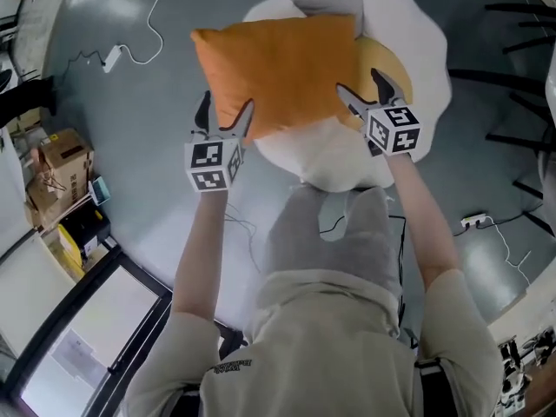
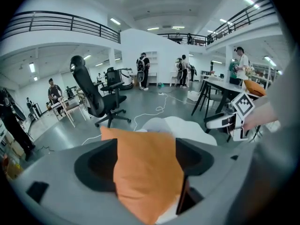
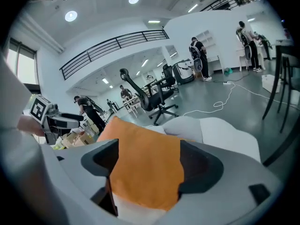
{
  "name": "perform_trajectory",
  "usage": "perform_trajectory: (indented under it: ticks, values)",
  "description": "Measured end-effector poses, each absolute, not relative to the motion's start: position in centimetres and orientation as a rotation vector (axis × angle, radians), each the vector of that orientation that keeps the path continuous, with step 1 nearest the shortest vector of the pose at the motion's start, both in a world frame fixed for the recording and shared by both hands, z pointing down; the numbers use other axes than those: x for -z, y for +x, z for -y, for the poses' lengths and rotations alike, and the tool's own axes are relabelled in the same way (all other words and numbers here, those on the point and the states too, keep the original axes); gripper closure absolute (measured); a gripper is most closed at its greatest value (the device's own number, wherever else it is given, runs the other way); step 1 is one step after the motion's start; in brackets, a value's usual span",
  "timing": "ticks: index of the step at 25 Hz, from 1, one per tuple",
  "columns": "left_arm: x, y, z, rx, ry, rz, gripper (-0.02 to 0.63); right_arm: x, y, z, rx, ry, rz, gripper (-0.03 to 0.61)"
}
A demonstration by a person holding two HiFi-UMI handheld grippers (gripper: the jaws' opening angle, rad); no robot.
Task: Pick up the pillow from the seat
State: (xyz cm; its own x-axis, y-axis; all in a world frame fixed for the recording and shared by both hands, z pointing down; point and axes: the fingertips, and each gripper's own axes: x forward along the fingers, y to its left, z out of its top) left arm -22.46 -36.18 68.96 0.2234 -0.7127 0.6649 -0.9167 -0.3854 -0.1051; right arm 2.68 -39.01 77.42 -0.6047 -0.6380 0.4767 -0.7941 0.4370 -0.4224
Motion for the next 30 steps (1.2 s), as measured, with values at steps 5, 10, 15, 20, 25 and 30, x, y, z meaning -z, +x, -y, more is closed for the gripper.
perform_trajectory:
  ticks: [5, 10, 15, 20, 25, 30]
  values:
    - [-75.9, -24.4, 37.6, -0.971, 2.149, 1.524, 0.247, -86.2, 3.0, 40.9, -0.961, 1.270, 2.384, 0.175]
    - [-82.4, -26.7, 38.0, -1.065, 2.028, 1.530, 0.238, -94.4, 2.3, 42.1, -1.003, 1.208, 2.347, 0.157]
    - [-85.0, -28.1, 38.7, -1.138, 2.029, 1.567, 0.230, -101.6, 1.4, 42.3, -1.082, 1.184, 2.299, 0.150]
    - [-87.2, -29.5, 39.6, -1.098, 2.022, 1.581, 0.230, -106.5, 0.0, 42.3, -1.245, 1.154, 2.293, 0.127]
    - [-89.4, -30.4, 40.2, -1.067, 2.020, 1.572, 0.234, -108.2, -1.7, 42.7, -1.377, 1.097, 2.339, 0.126]
    - [-89.3, -29.7, 40.4, -1.072, 2.020, 1.523, 0.369, -107.2, -2.6, 42.9, -1.370, 1.028, 2.375, 0.364]
